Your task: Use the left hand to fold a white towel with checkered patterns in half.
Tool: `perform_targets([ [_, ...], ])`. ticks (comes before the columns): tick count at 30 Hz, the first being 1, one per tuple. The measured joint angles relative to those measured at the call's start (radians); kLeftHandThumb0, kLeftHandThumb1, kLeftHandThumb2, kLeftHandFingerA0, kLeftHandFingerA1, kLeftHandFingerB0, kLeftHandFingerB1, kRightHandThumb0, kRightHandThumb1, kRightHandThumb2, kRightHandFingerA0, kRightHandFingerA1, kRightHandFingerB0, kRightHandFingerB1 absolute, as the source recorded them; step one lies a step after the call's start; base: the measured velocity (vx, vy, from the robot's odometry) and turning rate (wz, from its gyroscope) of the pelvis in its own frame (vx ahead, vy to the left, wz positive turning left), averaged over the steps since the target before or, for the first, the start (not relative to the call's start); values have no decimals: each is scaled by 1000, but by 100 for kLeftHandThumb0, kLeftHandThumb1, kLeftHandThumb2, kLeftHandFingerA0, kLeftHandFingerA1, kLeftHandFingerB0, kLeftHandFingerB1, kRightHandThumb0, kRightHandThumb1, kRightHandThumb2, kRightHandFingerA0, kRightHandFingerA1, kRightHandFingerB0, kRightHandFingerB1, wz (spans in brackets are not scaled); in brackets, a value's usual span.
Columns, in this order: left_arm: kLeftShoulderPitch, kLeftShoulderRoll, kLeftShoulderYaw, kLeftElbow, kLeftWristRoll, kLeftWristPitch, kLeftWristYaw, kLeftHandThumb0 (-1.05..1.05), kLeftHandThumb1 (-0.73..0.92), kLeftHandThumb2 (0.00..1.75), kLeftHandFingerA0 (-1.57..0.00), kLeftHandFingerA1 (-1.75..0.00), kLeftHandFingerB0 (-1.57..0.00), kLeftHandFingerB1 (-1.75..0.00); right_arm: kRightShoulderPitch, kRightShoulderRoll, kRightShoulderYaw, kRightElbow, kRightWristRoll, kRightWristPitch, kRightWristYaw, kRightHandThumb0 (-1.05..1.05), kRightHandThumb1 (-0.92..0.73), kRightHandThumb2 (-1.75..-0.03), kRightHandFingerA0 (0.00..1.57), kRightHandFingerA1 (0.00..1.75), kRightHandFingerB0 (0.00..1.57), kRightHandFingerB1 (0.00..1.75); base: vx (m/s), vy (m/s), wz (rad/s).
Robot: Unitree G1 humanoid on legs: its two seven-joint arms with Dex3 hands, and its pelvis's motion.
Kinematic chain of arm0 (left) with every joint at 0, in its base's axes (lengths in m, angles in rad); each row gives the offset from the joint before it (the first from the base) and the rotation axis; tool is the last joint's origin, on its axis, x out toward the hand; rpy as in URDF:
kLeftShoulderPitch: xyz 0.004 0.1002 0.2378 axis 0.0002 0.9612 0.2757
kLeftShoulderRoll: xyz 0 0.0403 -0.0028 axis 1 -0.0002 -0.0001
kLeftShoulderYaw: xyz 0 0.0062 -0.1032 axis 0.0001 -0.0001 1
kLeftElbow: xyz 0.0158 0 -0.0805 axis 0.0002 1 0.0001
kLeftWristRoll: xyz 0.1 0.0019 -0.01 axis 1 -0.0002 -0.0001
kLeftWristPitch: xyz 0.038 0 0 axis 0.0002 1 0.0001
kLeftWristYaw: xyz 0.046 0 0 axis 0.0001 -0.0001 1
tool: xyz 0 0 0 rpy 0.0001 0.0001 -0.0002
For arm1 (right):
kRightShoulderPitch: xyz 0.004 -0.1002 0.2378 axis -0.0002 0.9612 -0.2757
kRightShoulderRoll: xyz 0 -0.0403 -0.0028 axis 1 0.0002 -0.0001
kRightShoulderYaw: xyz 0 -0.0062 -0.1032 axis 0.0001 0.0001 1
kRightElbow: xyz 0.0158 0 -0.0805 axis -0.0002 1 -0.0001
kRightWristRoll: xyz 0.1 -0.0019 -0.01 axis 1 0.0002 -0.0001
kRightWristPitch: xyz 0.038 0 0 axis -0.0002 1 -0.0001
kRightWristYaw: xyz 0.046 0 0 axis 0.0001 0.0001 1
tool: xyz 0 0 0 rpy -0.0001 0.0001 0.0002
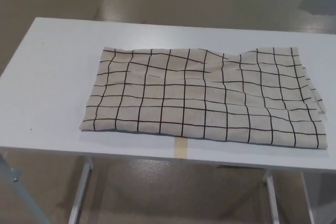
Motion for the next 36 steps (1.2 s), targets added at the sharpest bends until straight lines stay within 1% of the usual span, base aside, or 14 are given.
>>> perform_targets([
  [7, 4, 4, 64, 0, -49, -125, -52, -1, 63, 59, -26, -37, -21, -34, 37, 75, -49, -98, 72, -115, 25, -31, -52, -55, 67, 75, 59, 56, 0, 0, 0],
  [11, 22, -5, 76, -47, -69, -184, -79, -6, 62, 58, -12, -34, -10, -30, 81, 124, -14, -130, 100, -155, 64, -33, -51, -54, 66, 74, 60, 55, 0, 0, 0],
  [12, 28, -9, 78, -67, -74, -192, -83, -6, 65, 102, -3, -49, 0, -47, 87, 128, -2, -129, 100, -163, 70, -35, -51, -54, 65, 73, 60, 55, 0, 0, 0],
  [13, 34, -13, 80, -89, -78, -199, -87, -8, 64, 101, -3, -50, 0, -47, 91, 129, 8, -125, 98, -170, 74, -36, -51, -55, 64, 73, 60, 55, 0, 0, 0],
  [14, 39, -17, 80, -114, -82, -204, -90, -13, 54, 63, -4, -28, -5, -27, 93, 129, 17, -119, 94, -178, 76, -37, -51, -55, 64, 72, 59, 56, 0, 0, 0],
  [15, 49, -25, 82, -174, -93, -220, -97, -13, 53, 60, -3, -28, -7, -27, 97, 127, 41, -105, 82, -197, 78, -37, -51, -56, 63, 71, 59, 55, 0, 0, 0],
  [19, 59, -39, 84, -283, -101, -249, -102, -16, 44, 56, -5, -28, -7, -28, 85, 108, 66, -83, 56, -217, 76, -37, -52, -55, 66, 70, 59, 55, 0, 0, 0],
  [20, 61, -41, 84, -320, -102, -262, -102, -15, 28, 70, 0, -41, -1, -37, 79, 102, 72, -75, 47, -223, 73, -37, -52, -55, 66, 69, 59, 55, 0, 0, 0],
  [21, 64, -42, 84, -374, -99, -278, -101, -15, 26, 69, 0, -36, -1, -35, 73, 99, 77, -69, 38, -230, 68, -37, -52, -55, 66, 69, 58, 55, 0, 0, 0],
  [22, 67, -42, 84, -402, -97, -284, -100, -16, 25, 68, -1, -33, -1, -32, 71, 97, 80, -66, 33, -233, 66, -37, -52, -55, 66, 70, 58, 55, 0, 0, 0],
  [23, 68, -42, 83, -437, -92, -293, -98, -24, 32, 60, -5, -24, -6, -22, 69, 96, 81, -64, 27, -235, 62, -37, -54, -56, 65, 68, 57, 55, 0, 0, 0],
  [28, 67, -40, 84, -629, -55, -314, -86, -27, 27, 68, 0, -35, -3, -29, 64, 82, 98, -74, 2, -235, 49, -38, -55, -56, 62, 68, 57, 55, 0, 0, 0],
  [29, 65, -39, 85, -665, -46, -315, -84, -31, 27, 56, -4, -30, -7, -23, 64, 79, 101, -76, -3, -235, 47, -38, -55, -56, 62, 69, 56, 56, 0, 0, 0],
  [36, -45, -22, 65, -878, 63, -330, -57, -39, 27, 57, -5, -26, -9, -26, 66, 68, 114, -141, -28, -221, 34, -39, -56, -57, 61, 69, 55, 56, 0, 0, 0],
])
